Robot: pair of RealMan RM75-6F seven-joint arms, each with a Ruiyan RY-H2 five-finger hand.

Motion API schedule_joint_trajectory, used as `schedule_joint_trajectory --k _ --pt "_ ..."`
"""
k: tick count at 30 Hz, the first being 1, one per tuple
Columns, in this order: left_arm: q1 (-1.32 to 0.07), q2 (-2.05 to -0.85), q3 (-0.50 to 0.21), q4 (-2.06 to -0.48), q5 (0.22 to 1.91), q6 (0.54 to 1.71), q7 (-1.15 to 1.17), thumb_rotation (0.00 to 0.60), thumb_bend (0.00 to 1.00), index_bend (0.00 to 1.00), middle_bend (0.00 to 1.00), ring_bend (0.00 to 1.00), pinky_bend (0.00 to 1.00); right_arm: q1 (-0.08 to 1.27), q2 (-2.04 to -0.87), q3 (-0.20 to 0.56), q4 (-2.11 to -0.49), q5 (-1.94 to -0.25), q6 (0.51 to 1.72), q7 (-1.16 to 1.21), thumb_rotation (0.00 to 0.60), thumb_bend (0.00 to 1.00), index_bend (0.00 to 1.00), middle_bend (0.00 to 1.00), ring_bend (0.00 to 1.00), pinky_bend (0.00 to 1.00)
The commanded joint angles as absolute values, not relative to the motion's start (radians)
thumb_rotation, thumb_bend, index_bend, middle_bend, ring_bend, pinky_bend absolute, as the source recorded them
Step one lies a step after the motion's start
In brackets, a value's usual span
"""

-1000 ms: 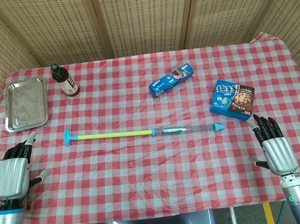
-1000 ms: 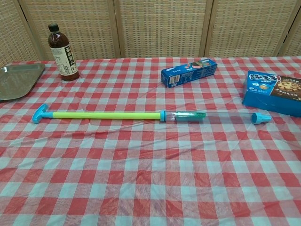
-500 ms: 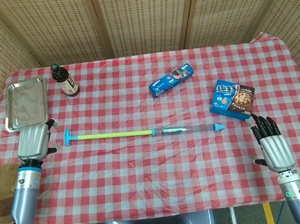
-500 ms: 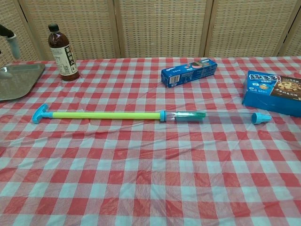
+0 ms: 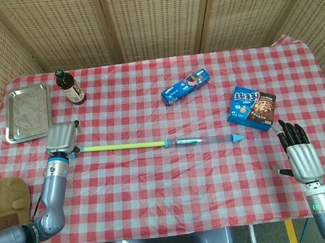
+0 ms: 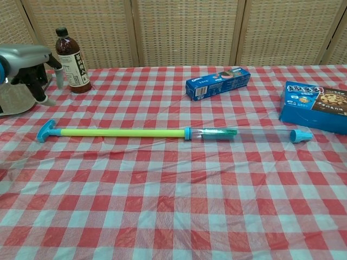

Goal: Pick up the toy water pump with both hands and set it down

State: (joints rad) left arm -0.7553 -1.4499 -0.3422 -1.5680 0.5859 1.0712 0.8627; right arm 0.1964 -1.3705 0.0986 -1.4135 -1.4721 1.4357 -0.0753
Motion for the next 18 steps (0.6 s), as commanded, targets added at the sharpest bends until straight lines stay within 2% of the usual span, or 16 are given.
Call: schedule_joint_trajectory --k 1,5,9,18 --pt "-0.794 -1.496 -0.316 -1.508 0.543 1.044 0.883 0.600 0.22 0.46 0.91 0.84 0.77 0.197 -1.371 0.101 -1.411 -1.468 1.433 -0.074 0.600 0.17 0.00 0.00 0.00 0.00" --pt "-0.815 -1.530 -0.296 -1.454 0.514 1.023 0.883 0.600 0.23 0.45 0.91 0.84 0.77 0.197 -1.372 0.102 -1.408 -1.463 1.429 -0.072 0.600 0.17 0.00 0.00 0.00 0.00" --pt "-0.825 -1.555 -0.276 -1.404 0.495 1.002 0.876 0.600 0.32 0.45 0.91 0.84 0.77 0.199 -1.374 0.101 -1.402 -1.462 1.423 -0.071 0.600 0.17 0.00 0.00 0.00 0.00" --pt "-0.843 -1.600 -0.250 -1.320 0.481 0.963 0.847 0.600 0.32 0.45 0.91 0.84 0.77 0.200 -1.378 0.101 -1.397 -1.464 1.420 -0.063 0.600 0.17 0.00 0.00 0.00 0.00"
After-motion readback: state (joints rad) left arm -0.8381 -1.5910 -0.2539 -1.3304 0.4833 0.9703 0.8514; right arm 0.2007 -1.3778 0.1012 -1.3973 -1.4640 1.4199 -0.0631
